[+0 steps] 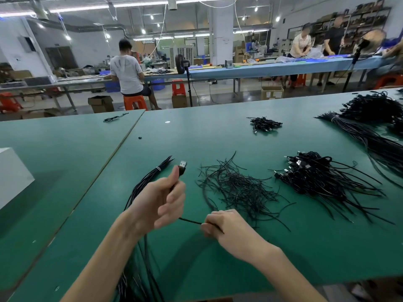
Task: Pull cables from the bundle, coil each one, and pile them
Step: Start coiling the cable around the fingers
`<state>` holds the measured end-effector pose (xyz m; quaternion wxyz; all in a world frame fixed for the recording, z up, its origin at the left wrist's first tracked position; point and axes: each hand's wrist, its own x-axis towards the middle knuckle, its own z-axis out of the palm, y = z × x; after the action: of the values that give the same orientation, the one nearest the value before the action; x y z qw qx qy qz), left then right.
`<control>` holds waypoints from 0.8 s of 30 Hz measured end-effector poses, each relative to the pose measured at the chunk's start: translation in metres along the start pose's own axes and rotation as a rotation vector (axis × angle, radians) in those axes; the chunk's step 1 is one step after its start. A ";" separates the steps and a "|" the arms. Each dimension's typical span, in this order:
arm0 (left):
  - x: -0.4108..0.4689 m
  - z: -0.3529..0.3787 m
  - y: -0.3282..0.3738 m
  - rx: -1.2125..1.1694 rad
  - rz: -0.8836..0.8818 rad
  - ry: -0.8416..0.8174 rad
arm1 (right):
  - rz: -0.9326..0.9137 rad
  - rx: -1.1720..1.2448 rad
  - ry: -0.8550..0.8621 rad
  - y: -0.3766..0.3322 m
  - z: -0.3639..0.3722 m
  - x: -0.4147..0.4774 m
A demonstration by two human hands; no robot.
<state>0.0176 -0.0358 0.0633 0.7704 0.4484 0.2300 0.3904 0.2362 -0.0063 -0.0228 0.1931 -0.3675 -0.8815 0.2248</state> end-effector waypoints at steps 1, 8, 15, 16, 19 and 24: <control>-0.006 -0.002 0.003 0.133 -0.049 -0.018 | -0.013 -0.080 -0.005 0.003 -0.003 0.001; -0.015 0.004 0.002 0.970 -0.207 -0.096 | 0.014 -0.131 0.076 0.007 -0.024 0.016; -0.019 0.001 -0.007 1.064 -0.183 -0.096 | 0.059 -0.004 0.198 0.007 -0.038 0.028; -0.017 0.002 -0.011 1.086 -0.218 -0.091 | 0.065 0.053 0.213 0.007 -0.040 0.028; -0.006 0.000 -0.030 1.253 -0.237 0.089 | 0.072 0.200 0.236 -0.002 -0.041 0.029; 0.008 0.003 -0.049 1.297 -0.015 0.357 | 0.018 0.491 0.227 -0.027 -0.041 0.028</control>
<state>0.0434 -0.0455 0.0216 0.2977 0.7475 0.5449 0.2361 0.2235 0.0077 0.0301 0.3720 -0.3404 -0.7701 0.3908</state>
